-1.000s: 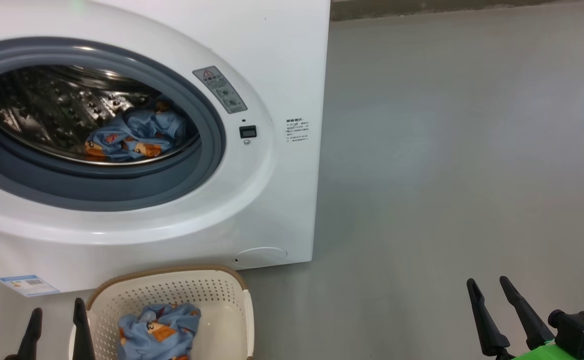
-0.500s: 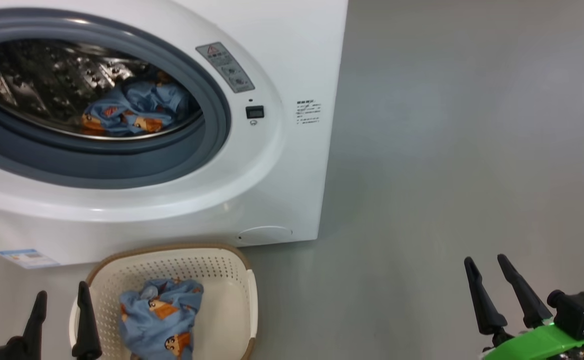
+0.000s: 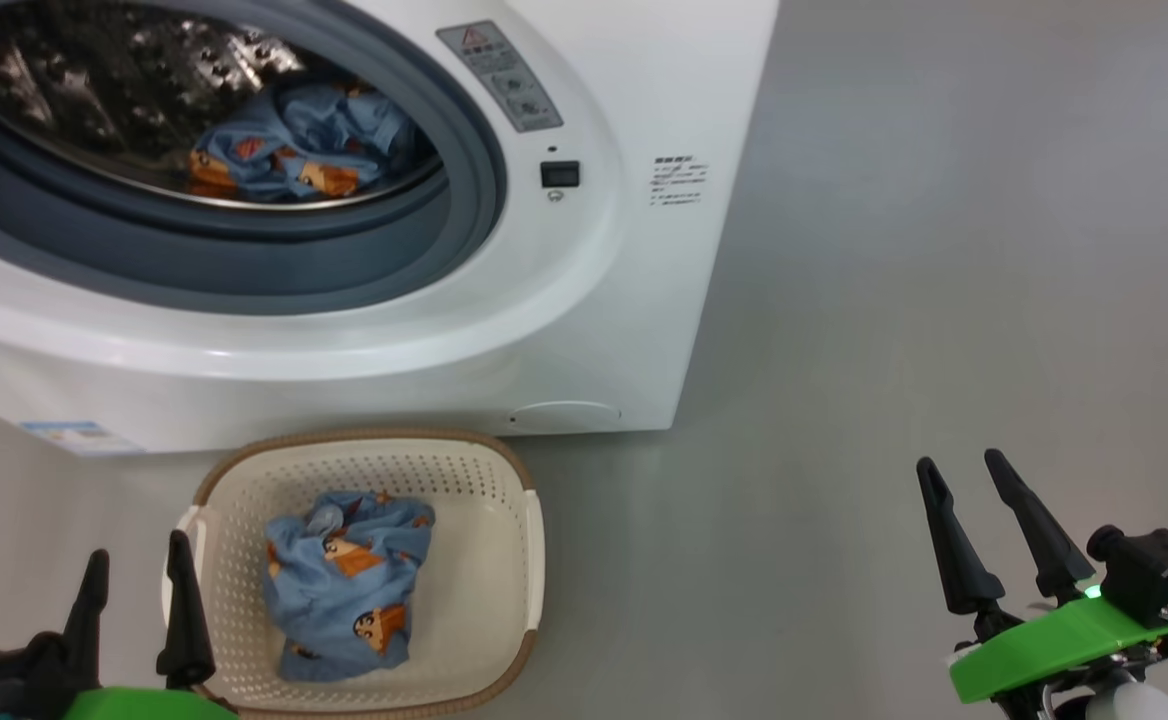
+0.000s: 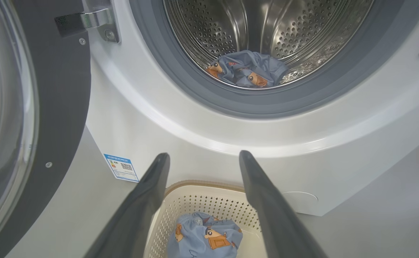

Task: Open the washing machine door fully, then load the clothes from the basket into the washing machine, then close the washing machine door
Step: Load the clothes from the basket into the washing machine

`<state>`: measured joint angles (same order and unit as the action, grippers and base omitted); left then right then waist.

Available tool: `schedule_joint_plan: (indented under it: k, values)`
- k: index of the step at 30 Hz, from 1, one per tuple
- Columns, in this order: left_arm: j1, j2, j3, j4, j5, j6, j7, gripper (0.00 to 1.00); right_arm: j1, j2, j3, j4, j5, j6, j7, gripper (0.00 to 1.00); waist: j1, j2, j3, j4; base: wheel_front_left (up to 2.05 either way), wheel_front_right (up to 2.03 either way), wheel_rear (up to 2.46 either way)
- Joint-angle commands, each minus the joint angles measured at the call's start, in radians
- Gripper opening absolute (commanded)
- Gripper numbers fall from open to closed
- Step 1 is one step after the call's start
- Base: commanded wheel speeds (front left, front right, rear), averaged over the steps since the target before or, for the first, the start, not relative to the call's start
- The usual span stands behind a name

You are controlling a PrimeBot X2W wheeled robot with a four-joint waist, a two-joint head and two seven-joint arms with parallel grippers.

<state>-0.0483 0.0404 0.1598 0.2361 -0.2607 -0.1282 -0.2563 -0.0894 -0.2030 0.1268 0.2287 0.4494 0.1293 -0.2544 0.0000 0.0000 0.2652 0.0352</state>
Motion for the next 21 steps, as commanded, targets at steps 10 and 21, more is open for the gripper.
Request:
schedule_joint_plan:
  k: [10, 21]
  values:
    - [-0.125, 0.015, -0.017, 0.119, -0.012, -0.002, -0.006, 1.0, -0.073, -0.018, 0.039, -0.03, -0.011, 0.001, -0.007, 1.0, 0.0, 0.0, 0.098, 0.025, 0.0, 0.0, 0.0]
    - [-0.304, 0.06, -0.074, 0.381, -0.018, -0.002, -0.006, 1.0, -0.14, 0.003, 0.049, -0.032, -0.013, 0.001, -0.007, 1.0, 0.0, 0.0, 0.194, -0.024, 0.0, 0.0, 0.0]
